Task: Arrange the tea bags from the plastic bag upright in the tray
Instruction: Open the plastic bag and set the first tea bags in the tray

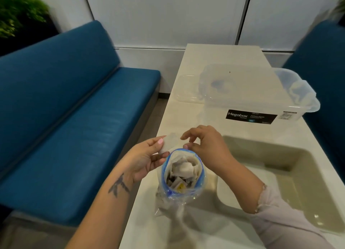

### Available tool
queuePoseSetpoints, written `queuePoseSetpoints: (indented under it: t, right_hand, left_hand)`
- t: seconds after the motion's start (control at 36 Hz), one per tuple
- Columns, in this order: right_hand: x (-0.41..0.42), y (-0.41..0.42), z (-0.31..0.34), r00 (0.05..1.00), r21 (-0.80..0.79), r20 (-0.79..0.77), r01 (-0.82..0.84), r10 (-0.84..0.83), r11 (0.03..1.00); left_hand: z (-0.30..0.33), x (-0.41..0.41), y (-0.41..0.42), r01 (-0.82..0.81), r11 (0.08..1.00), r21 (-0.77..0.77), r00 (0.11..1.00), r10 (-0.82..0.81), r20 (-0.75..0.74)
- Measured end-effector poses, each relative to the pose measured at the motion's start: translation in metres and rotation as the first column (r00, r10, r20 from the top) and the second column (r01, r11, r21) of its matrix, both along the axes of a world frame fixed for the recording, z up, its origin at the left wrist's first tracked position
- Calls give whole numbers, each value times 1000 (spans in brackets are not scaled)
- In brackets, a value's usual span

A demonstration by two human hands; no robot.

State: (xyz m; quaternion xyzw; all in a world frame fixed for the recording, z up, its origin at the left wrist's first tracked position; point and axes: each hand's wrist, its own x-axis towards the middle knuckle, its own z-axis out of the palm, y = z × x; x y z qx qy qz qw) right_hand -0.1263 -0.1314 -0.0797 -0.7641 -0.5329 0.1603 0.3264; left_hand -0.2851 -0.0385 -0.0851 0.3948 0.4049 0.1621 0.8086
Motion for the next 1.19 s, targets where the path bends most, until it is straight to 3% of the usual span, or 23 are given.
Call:
queuePoseSetpoints:
  t: [0.11,0.19,0.44,0.58,0.72,0.89,1.0,1.19]
  right_hand:
    - [-1,-3,-16,957,-191,281,-15,69,981]
    - [-7,-1,-25,899,-237,410,-59,154,970]
    - [-12,10,-38,844,-185,509,-85,170,979]
    - [-4,8,-29,886,-181,442,-68,143,981]
    - [8,1,-9,983,-181,180,-13,46,983]
    - [28,-11,9,997,-126,-74,15,-24,992]
    - [48,-23,21,991,-98,-107,68,-79,993]
    - [91,-55,25,977,-82,-11,212,-213,974]
  left_hand:
    - [-2,1,-2,-97,995,14,995,98,-10]
    - [-2,0,-4,-140,990,11,990,141,-26]
    - [-4,2,-10,-204,977,58,978,206,-30]
    - [-5,3,-10,-235,969,74,971,238,-31]
    - [-5,9,-12,-253,964,85,965,257,-42]
    - [1,20,-15,-260,962,87,965,261,-1]
    - [5,31,-17,-253,962,106,968,252,22]
    - [7,54,-30,-207,971,116,975,195,108]
